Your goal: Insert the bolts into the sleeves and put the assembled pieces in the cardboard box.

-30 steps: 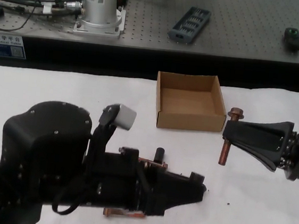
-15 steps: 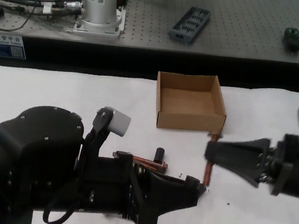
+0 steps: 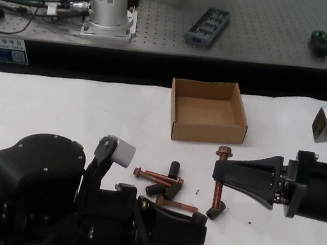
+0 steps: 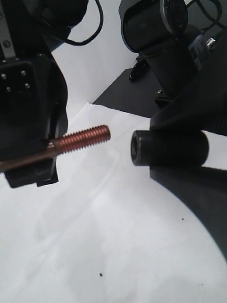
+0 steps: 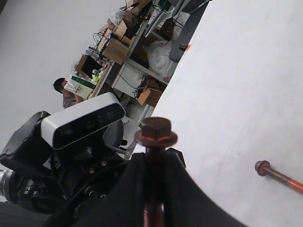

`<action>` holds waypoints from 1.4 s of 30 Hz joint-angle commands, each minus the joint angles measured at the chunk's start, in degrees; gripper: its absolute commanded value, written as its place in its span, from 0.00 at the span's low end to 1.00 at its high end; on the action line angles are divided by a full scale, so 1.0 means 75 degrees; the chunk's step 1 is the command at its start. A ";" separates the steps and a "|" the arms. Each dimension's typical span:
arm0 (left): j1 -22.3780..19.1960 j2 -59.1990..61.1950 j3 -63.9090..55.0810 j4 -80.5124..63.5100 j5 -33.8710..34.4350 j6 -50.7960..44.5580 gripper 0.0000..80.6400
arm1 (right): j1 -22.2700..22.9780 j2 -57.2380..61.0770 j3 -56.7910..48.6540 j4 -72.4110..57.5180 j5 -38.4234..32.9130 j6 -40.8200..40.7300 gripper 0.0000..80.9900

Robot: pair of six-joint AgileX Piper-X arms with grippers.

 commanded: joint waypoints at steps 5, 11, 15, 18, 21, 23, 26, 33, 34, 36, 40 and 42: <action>-0.0035 -0.0095 0.0040 -0.0416 0.0319 -0.0236 0.03 | 0.0036 -0.0002 -0.0038 -0.0136 -0.0019 -0.0002 0.00; -0.0035 -0.0099 0.0040 -0.0566 0.0521 -0.0350 0.03 | 0.0036 -0.0002 -0.0038 -0.0136 0.0027 -0.0001 0.00; -0.0035 -0.0099 0.0040 -0.0566 0.0929 -0.0349 0.03 | 0.0036 -0.0002 -0.0038 -0.0136 0.0027 -0.0001 0.00; -0.0035 -0.0099 0.0040 -0.0545 0.1058 -0.0389 0.03 | 0.0036 -0.0002 -0.0038 -0.0136 -0.0050 -0.0001 0.00; -0.0035 -0.0099 0.0040 -0.0530 0.0992 -0.0389 0.03 | 0.0036 -0.0002 -0.0038 -0.0136 -0.0054 -0.0001 0.00; -0.0035 -0.0099 0.0040 -0.0464 0.0951 -0.0389 0.03 | 0.0036 -0.0002 -0.0038 -0.0136 -0.0054 -0.0001 0.00; -0.0035 -0.0099 0.0040 -0.0216 0.0843 -0.0463 0.03 | 0.0036 -0.0002 -0.0038 -0.0136 -0.0207 -0.0001 0.00; -0.0035 -0.0099 0.0040 -0.0095 0.0673 -0.0605 0.03 | 0.0036 -0.0002 -0.0038 -0.0136 -0.0354 -0.0001 0.00; -0.0035 -0.0099 0.0040 -0.0095 0.0618 -0.0657 0.03 | 0.0036 -0.0002 -0.0038 -0.0136 -0.0402 0.0036 0.00; -0.0035 -0.0099 0.0040 -0.0134 0.0569 -0.0685 0.03 | 0.0102 -0.0002 -0.0038 -0.0136 -0.0431 0.0055 0.00; -0.0035 -0.0099 0.0040 -0.0137 0.0517 -0.0770 0.03 | 0.0293 -0.0002 -0.0038 -0.0136 -0.0431 -0.0007 0.00; -0.0035 -0.0099 0.0040 -0.0156 0.0652 -0.0792 0.03 | 0.0379 -0.0002 -0.0038 -0.0136 -0.0409 -0.0007 0.00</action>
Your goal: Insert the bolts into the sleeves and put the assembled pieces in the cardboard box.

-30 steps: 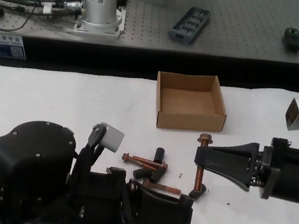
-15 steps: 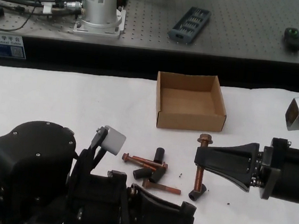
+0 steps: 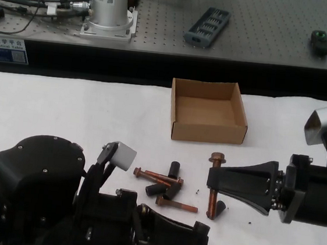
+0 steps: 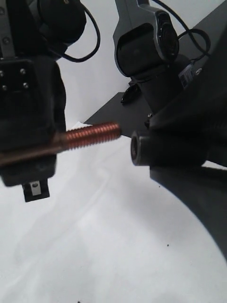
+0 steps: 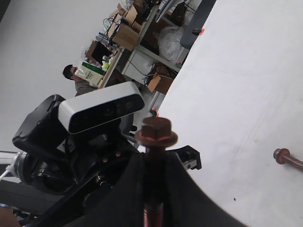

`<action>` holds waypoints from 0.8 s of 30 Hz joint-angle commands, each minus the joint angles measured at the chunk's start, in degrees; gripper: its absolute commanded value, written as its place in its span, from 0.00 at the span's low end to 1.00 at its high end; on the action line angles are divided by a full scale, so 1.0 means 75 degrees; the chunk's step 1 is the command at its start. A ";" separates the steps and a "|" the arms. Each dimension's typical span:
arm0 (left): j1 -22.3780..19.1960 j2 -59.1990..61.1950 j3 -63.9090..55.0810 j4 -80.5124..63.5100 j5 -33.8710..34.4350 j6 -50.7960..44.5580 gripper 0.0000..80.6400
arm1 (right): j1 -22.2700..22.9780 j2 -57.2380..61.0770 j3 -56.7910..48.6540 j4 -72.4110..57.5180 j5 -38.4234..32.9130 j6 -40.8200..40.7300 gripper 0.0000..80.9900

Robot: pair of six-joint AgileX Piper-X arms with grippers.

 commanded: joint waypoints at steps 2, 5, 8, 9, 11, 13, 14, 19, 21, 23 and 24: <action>-0.0017 -0.0099 -0.0035 -0.0165 0.0322 -0.0110 0.03 | 0.0125 -0.0002 -0.0023 -0.0136 -0.0047 -0.0107 0.00; -0.0017 -0.0099 -0.0035 -0.0165 0.0474 -0.0147 0.03 | 0.0122 -0.0002 -0.0023 -0.0136 0.0005 -0.0111 0.00; -0.0017 -0.0099 -0.0035 -0.0337 0.0437 -0.0180 0.03 | 0.0122 -0.0002 -0.0023 -0.0136 0.0005 -0.0111 0.00; -0.0017 -0.0099 -0.0035 -0.0397 0.0415 -0.0206 0.03 | 0.0122 -0.0002 -0.0023 -0.0136 0.0005 -0.0111 0.00; -0.0017 -0.0099 -0.0035 -0.0565 0.0225 -0.0412 0.03 | 0.0122 -0.0002 -0.0023 -0.0136 0.0005 -0.0111 0.00; -0.0017 -0.0099 -0.0035 -0.0710 0.0036 -0.0496 0.03 | 0.0122 -0.0002 -0.0023 -0.0136 0.0005 -0.0111 0.00; -0.0017 -0.0099 -0.0035 -0.0770 -0.0022 -0.0516 0.03 | 0.0122 -0.0002 -0.0023 -0.0136 0.0005 -0.0111 0.00; -0.0017 -0.0099 -0.0035 -0.0781 -0.0146 -0.0518 0.03 | 0.0122 -0.0002 -0.0023 -0.0136 0.0005 -0.0111 0.00; -0.0017 -0.0099 -0.0035 -0.0781 -0.0238 -0.0608 0.03 | 0.0122 -0.0002 -0.0023 -0.0136 0.0005 -0.0111 0.00; -0.0017 -0.0099 -0.0035 -0.0781 -0.0496 -0.0821 0.03 | 0.0122 -0.0002 -0.0023 -0.0136 0.0005 -0.0111 0.00; -0.0017 -0.0099 -0.0035 -0.0781 -0.0622 -0.0911 0.03 | 0.0122 -0.0002 -0.0023 -0.0136 0.0005 -0.0111 0.00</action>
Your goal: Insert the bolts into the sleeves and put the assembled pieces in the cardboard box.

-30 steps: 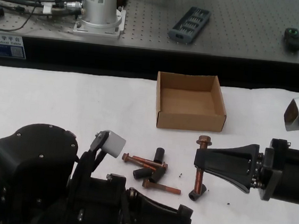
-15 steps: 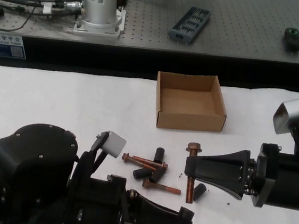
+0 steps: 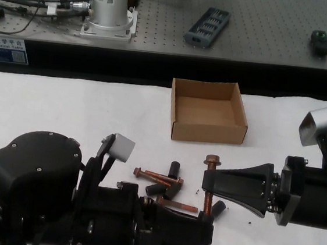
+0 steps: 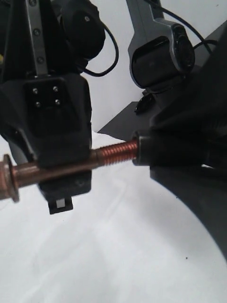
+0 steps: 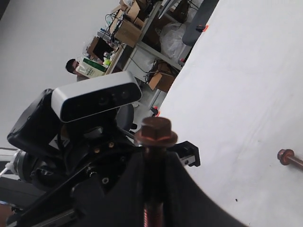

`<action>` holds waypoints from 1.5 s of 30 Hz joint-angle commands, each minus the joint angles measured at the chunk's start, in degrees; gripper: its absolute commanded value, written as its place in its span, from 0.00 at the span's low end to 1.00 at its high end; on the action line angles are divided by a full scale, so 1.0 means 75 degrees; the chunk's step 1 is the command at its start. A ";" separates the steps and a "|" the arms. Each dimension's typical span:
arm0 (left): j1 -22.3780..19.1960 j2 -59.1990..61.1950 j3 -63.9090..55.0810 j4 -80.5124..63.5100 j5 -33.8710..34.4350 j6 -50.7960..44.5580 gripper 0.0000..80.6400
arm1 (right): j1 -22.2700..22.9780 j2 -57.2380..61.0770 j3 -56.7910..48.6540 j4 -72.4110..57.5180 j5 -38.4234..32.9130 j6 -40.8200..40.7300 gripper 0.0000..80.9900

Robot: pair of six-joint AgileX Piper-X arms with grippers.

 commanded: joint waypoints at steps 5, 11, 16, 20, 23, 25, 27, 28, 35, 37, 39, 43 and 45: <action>-0.0017 -0.0099 -0.0035 -0.0168 -0.0849 -0.0959 0.03 | 0.0026 -0.0002 -0.0023 -0.0084 -0.0107 -0.0083 0.00; -0.0017 -0.0099 -0.0035 -0.0168 -0.1050 -0.1443 0.03 | 0.0026 -0.0002 -0.0023 -0.0084 -0.0107 -0.0182 0.00; -0.0017 -0.0099 -0.0035 -0.0244 -0.1199 -0.1442 0.03 | 0.0026 -0.0002 -0.0023 -0.0084 -0.0107 -0.0182 0.00; -0.0017 -0.0099 -0.0067 -0.0627 -0.1375 -0.0991 0.03 | 0.0026 -0.0002 -0.0023 -0.0084 -0.0107 -0.0182 0.00; -0.0017 -0.0099 -0.0113 -0.0624 -0.1384 -0.0778 0.03 | 0.0026 -0.0002 -0.0023 -0.0084 -0.0107 -0.0182 0.00; -0.0017 -0.0099 -0.0113 -0.0624 -0.1384 -0.0676 0.03 | 0.0026 -0.0002 -0.0023 -0.0084 -0.0122 -0.0193 0.00; -0.0017 -0.0099 -0.0113 -0.0614 -0.1384 -0.0547 0.03 | 0.0026 -0.0002 -0.0023 -0.0084 -0.0237 -0.0312 0.01; -0.0017 -0.0099 -0.0113 -0.0614 -0.1384 -0.0518 0.03 | 0.0026 -0.0002 -0.0023 -0.0084 -0.0315 -0.0408 0.04; -0.0017 -0.0099 -0.0113 -0.0683 -0.1384 0.0603 0.03 | -0.0050 -0.0002 -0.0023 -0.0013 -0.0176 -0.0150 0.59; -0.0017 -0.0099 -0.0113 -0.0787 -0.1457 0.0864 0.03 | -0.0048 -0.0002 -0.0023 -0.0014 -0.0177 0.0002 0.59; -0.0017 -0.0099 -0.0113 -0.0907 -0.1760 0.1016 0.03 | -0.0048 -0.0048 -0.0023 -0.0014 -0.0195 0.0018 0.57; -0.0017 -0.0099 -0.0113 -0.1487 -0.2884 0.1338 0.03 | -0.0230 -0.0163 -0.0023 0.0165 0.0012 0.0121 0.55; -0.0017 -0.0099 -0.0113 -0.1848 -0.3496 0.1454 0.03 | -0.0508 -0.0183 -0.0023 0.0543 0.0122 0.0002 0.54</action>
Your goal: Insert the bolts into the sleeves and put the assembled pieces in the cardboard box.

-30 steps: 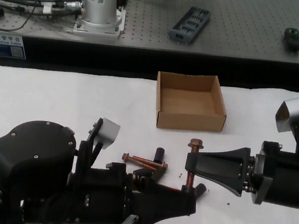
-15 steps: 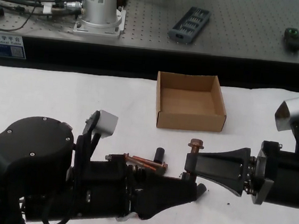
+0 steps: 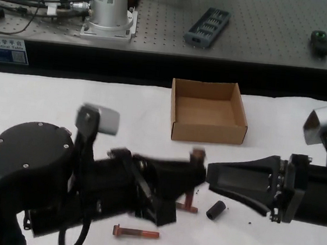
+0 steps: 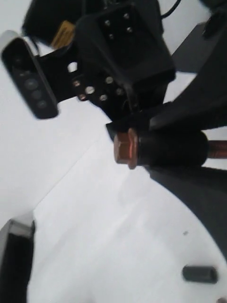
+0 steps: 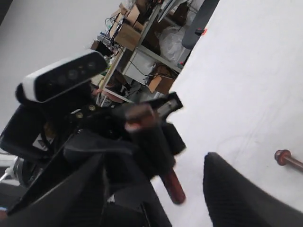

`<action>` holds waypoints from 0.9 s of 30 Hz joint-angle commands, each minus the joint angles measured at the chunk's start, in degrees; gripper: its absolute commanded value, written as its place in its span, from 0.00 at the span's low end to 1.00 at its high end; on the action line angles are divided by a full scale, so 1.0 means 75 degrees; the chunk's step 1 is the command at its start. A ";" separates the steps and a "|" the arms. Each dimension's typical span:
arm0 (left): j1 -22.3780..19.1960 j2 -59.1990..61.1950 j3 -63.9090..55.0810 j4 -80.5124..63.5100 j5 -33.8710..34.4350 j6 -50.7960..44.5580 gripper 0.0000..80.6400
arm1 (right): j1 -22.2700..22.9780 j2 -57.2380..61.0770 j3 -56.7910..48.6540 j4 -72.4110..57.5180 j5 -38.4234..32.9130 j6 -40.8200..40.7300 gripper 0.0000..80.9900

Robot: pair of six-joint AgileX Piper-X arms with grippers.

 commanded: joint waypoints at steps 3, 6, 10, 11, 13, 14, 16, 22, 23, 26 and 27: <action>0.0115 -0.0041 -0.0227 -0.0711 -0.1204 0.0495 0.03 | -0.0829 -0.0153 -0.0023 0.1532 0.0171 -0.0241 0.52; 0.0282 0.0121 -0.0621 -0.0254 -0.0713 0.0666 0.03 | -0.1059 -0.0153 -0.0023 0.2461 -0.0273 -0.0565 0.42; 0.0634 0.0556 -0.1526 0.1098 -0.0074 0.1436 0.03 | -0.1072 -0.0175 -0.0023 0.3197 -0.0555 -0.0858 0.30; 0.0735 0.0717 -0.1818 0.1495 -0.0003 0.1699 0.03 | -0.1072 -0.0185 -0.0023 0.3311 -0.0555 -0.0888 0.26; 0.0915 0.1038 -0.2362 0.2067 0.0141 0.2158 0.03 | -0.1060 -0.0221 -0.0023 0.3414 -0.0577 -0.0939 0.18; 0.1009 0.1243 -0.2666 0.2282 0.0196 0.2376 0.03 | -0.1060 -0.0239 -0.0023 0.3412 -0.0600 -0.0937 0.14; 0.1171 0.1615 -0.3190 0.2509 0.0248 0.2622 0.03 | -0.1060 -0.0322 -0.0023 0.3412 -0.0656 -0.0937 0.09; 0.1368 0.2950 -0.4692 0.2957 0.0448 0.2706 0.03 | -0.1005 -0.0575 -0.0023 0.3499 -0.0643 -0.0994 0.05; 0.1368 0.3172 -0.4907 0.3016 0.0533 0.2706 0.03 | -0.0978 -0.0614 -0.0023 0.3592 -0.0639 -0.0994 0.05; 0.1368 0.3708 -0.5467 0.3252 0.0671 0.2706 0.03 | -0.0976 -0.0729 -0.0023 0.4074 -0.0642 -0.1270 0.05; 0.1368 0.3867 -0.5639 0.3332 0.0706 0.2706 0.03 | -0.0976 -0.0781 -0.0023 0.4277 -0.0628 -0.1424 0.05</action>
